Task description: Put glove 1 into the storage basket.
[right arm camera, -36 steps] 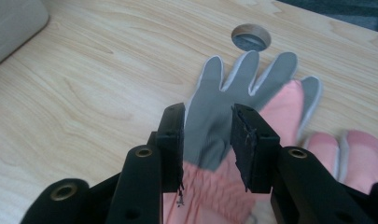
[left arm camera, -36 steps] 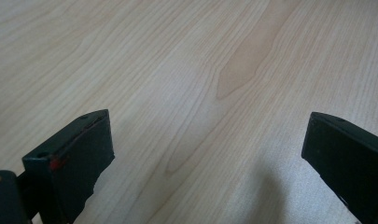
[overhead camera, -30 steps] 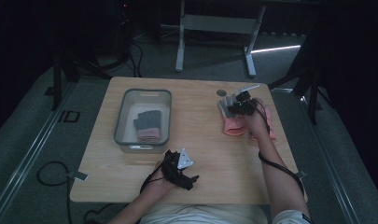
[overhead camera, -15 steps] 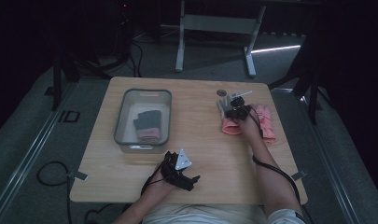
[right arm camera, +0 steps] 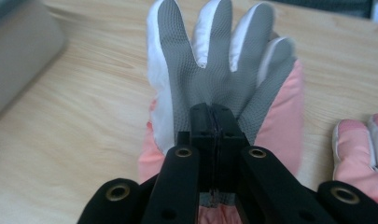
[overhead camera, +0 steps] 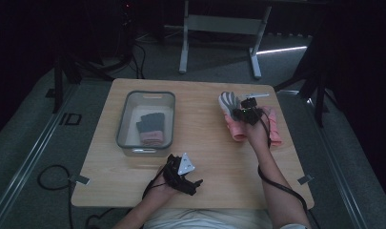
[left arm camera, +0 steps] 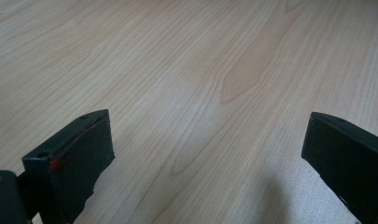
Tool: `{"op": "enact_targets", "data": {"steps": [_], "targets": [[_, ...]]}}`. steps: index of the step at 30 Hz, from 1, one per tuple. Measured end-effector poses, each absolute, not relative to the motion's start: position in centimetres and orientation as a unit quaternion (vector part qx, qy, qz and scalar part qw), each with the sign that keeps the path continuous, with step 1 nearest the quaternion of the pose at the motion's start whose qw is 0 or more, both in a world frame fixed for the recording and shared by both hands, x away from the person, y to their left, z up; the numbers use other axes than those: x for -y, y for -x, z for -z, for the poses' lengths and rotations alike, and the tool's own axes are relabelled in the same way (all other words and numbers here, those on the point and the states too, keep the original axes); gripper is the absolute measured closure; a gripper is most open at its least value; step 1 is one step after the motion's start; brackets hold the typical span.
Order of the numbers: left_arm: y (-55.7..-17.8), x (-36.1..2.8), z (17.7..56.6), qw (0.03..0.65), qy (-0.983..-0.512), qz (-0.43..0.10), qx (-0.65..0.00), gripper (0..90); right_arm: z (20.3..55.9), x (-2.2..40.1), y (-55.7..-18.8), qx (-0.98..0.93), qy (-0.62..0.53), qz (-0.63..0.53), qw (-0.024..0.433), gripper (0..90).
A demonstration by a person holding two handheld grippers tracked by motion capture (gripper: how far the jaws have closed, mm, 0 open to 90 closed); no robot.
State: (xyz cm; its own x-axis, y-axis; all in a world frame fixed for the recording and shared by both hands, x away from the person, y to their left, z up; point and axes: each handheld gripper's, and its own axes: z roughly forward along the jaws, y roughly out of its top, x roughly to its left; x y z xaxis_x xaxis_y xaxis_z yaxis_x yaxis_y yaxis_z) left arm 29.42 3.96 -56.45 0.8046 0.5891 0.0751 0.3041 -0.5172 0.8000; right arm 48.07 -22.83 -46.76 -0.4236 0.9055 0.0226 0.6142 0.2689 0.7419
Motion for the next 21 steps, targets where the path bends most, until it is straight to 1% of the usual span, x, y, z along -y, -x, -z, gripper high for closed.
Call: {"op": "enact_targets", "data": {"steps": [4,6,9,16,21], "targets": [[-29.5,-4.1,56.5,0.414,-0.854,-0.168,-0.266,1.9,45.3,21.9,-45.3,-0.753,-0.505,-0.362,0.215,88.9],[-29.5,-4.2,56.5,0.415,-0.853,-0.167,-0.267,1.9,45.0,21.3,-44.1,-0.754,-0.505,-0.366,0.206,89.0],[-29.4,-4.2,56.5,0.415,-0.854,-0.168,-0.265,1.9,45.1,20.4,-42.4,-0.751,-0.511,-0.365,0.205,89.1],[-29.3,-4.3,56.5,0.415,-0.854,-0.170,-0.262,1.9,46.4,19.0,-39.4,-0.742,-0.525,-0.359,0.210,89.1],[-29.2,-4.1,56.6,0.412,-0.856,-0.173,-0.258,1.9,48.6,18.2,-38.7,-0.742,-0.540,-0.344,0.199,89.1]]}}
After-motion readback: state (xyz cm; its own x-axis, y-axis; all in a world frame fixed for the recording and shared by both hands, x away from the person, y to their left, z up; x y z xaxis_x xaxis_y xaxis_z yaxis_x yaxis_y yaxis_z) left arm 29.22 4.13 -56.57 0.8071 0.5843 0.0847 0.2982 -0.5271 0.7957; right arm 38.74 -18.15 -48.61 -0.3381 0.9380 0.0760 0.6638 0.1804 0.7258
